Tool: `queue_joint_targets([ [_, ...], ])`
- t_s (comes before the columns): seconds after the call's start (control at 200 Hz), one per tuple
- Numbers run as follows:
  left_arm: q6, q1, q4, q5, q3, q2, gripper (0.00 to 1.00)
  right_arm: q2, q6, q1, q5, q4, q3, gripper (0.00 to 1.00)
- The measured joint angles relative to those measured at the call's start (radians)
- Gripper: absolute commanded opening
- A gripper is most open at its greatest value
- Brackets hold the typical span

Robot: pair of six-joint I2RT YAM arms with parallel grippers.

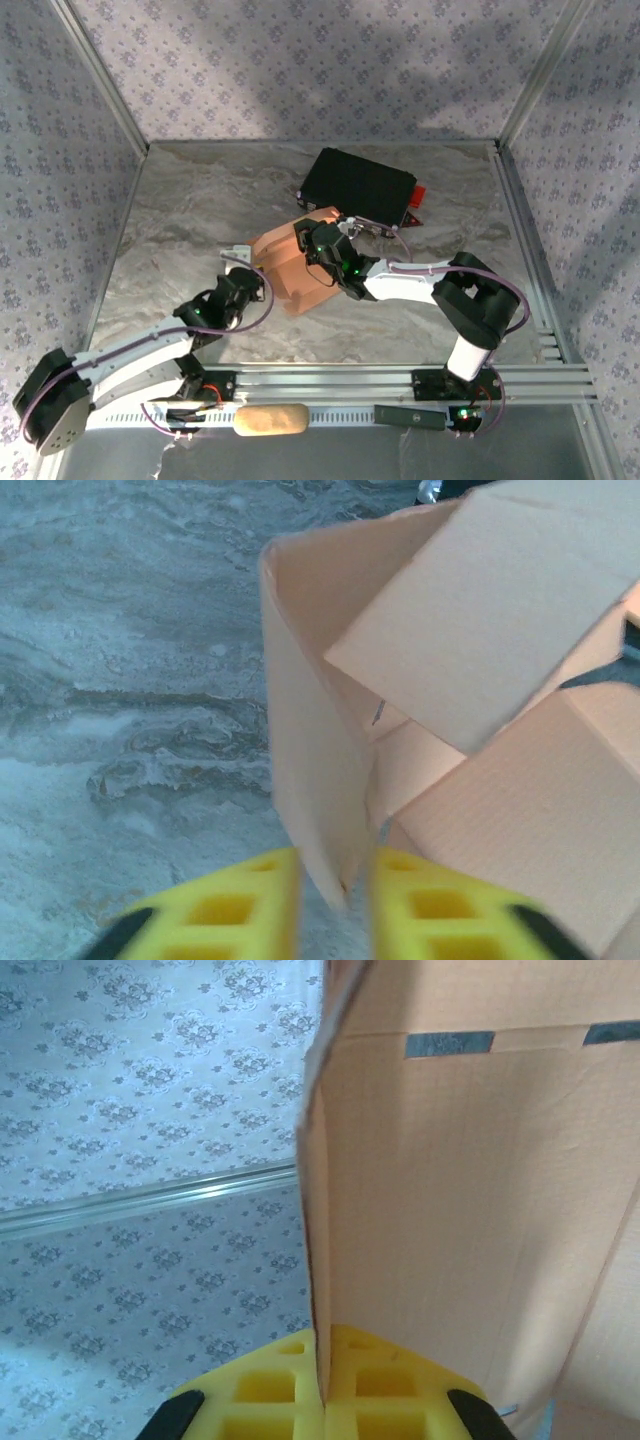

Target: Fold the paper box

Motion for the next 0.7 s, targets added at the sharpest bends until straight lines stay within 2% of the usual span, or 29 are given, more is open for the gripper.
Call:
queue_joint_targets([
  [0.1, -0.026, -0.008, -0.089, 0.016, 0.028, -0.11, 0.47, 0.0, 0.001, -0.002, -0.004, -0.002, -0.001, 0.0],
  [0.21, -0.091, -0.009, -0.205, 0.05, 0.12, -0.242, 0.48, -0.019, 0.01, -0.005, -0.018, -0.054, -0.001, 0.0],
  [0.29, -0.158, -0.007, -0.301, 0.077, 0.251, -0.257, 0.48, -0.049, 0.017, -0.005, -0.023, -0.1, 0.0, 0.0],
  [0.46, -0.327, 0.038, -0.426, 0.198, 0.536, -0.122, 0.5, -0.1, 0.023, -0.006, -0.026, -0.151, 0.009, 0.0],
  [0.7, -0.505, 0.073, -0.528, 0.33, 0.609, 0.056, 0.54, -0.101, 0.026, -0.008, -0.03, -0.173, 0.013, 0.0],
])
